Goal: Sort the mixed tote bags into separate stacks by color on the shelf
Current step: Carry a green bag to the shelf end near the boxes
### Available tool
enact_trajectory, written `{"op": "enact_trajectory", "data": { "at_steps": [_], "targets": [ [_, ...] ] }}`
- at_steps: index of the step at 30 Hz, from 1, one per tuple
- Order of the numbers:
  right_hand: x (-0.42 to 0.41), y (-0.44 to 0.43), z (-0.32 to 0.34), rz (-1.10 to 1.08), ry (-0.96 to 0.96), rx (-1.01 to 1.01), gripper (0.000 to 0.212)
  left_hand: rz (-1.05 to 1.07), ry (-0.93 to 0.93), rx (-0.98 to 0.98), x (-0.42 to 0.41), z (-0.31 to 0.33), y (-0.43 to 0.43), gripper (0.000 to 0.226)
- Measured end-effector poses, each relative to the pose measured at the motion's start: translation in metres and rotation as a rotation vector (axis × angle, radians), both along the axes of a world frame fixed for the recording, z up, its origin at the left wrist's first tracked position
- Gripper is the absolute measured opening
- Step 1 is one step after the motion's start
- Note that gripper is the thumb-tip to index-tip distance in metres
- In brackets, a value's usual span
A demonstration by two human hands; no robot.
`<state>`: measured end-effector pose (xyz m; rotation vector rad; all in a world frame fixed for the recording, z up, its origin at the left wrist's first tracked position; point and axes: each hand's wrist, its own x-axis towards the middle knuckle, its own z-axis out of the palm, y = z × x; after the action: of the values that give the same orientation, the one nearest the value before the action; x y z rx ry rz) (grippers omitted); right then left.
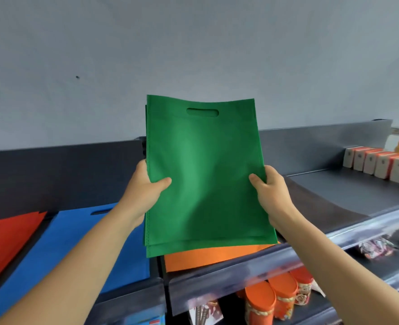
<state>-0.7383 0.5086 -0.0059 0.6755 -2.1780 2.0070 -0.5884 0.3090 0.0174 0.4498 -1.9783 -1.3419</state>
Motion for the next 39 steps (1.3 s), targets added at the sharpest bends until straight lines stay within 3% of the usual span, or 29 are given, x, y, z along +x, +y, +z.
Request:
{"op": "enact_trajectory", "data": {
  "at_steps": [12,19,22,26,30,34,39],
  "targets": [
    [-0.095,0.068,0.016,-0.248,0.023,-0.048,0.012,-0.193,0.101,-0.052,-0.141,0.013,0.048,0.038],
    [-0.139,0.137,0.013,-0.358,0.016,0.080,0.014,-0.296,0.033,-0.024,-0.207,0.003,0.106,0.039],
    [-0.166,0.172,0.018,-0.414,0.074,0.220,0.017,-0.306,-0.068,-0.070,-0.234,-0.005,0.136,0.038],
    [-0.215,0.223,0.025,-0.415,0.176,0.507,0.026,-0.285,-0.258,-0.130,-0.277,-0.023,0.179,0.065],
    [-0.279,0.271,0.021,-0.380,0.213,0.727,0.030,-0.301,-0.390,-0.058,-0.324,-0.041,0.232,0.057],
    [-0.339,0.308,0.013,-0.337,0.204,0.848,0.034,-0.340,-0.457,0.017,-0.371,-0.061,0.272,0.064],
    [-0.393,0.323,0.005,-0.251,0.181,0.897,0.038,-0.310,-0.458,0.093,-0.412,-0.079,0.290,0.051]
  ]
}}
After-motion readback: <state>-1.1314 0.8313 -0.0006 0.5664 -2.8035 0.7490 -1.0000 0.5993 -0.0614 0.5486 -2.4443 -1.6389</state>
